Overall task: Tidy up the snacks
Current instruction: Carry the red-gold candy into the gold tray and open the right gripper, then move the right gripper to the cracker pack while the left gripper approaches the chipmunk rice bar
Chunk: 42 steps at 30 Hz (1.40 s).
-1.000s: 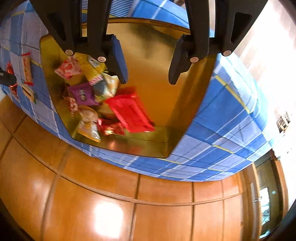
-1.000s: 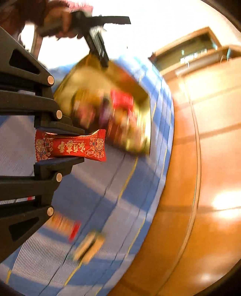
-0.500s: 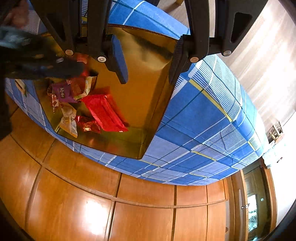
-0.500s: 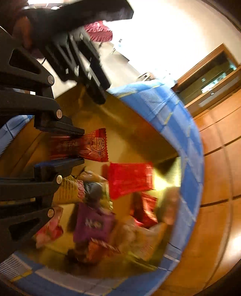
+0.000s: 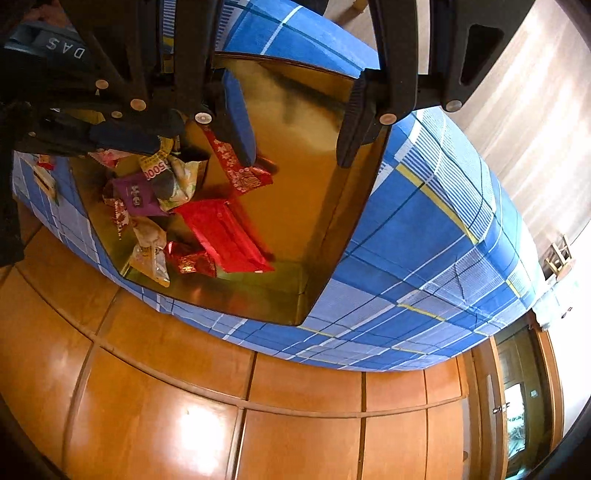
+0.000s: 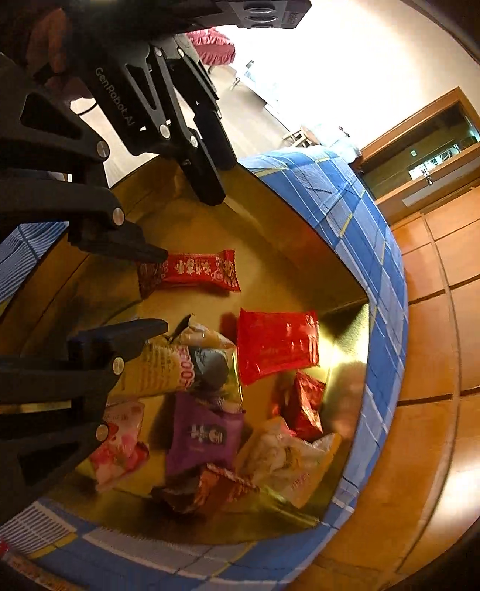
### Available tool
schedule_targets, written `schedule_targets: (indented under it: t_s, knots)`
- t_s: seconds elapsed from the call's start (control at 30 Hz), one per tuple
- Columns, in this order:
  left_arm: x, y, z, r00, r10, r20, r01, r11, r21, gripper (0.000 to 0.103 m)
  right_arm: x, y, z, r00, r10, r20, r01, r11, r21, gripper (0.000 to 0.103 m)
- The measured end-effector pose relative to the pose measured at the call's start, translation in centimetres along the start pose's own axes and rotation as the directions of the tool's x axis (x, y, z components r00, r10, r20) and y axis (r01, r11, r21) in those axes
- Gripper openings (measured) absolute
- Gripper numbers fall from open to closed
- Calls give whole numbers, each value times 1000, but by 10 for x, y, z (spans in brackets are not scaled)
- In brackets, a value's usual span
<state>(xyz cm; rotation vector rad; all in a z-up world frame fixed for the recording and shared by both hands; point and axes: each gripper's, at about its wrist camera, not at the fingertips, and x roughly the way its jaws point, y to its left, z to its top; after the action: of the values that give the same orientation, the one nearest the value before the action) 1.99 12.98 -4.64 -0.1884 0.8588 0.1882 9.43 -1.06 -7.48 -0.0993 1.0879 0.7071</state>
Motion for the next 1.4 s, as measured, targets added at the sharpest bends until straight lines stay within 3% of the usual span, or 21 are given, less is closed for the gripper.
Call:
schedule_targets:
  t_s: [0.8,1.13,1.4]
  knots:
    - [-8,-29,-7,999,-37,-1,37,996,82,47,-66,-20,-27,969,-178,169,176,984,23,31]
    - [-12,-44,-8,999,-51,-4,52,991,125,47,-105,-64,-46,936,-303,179,296,953,66,32]
    - [-14,-61,-9,998,-65,-9,66,983,172,47,-151,-133,-71,883,-441,160,413,893,181,32]
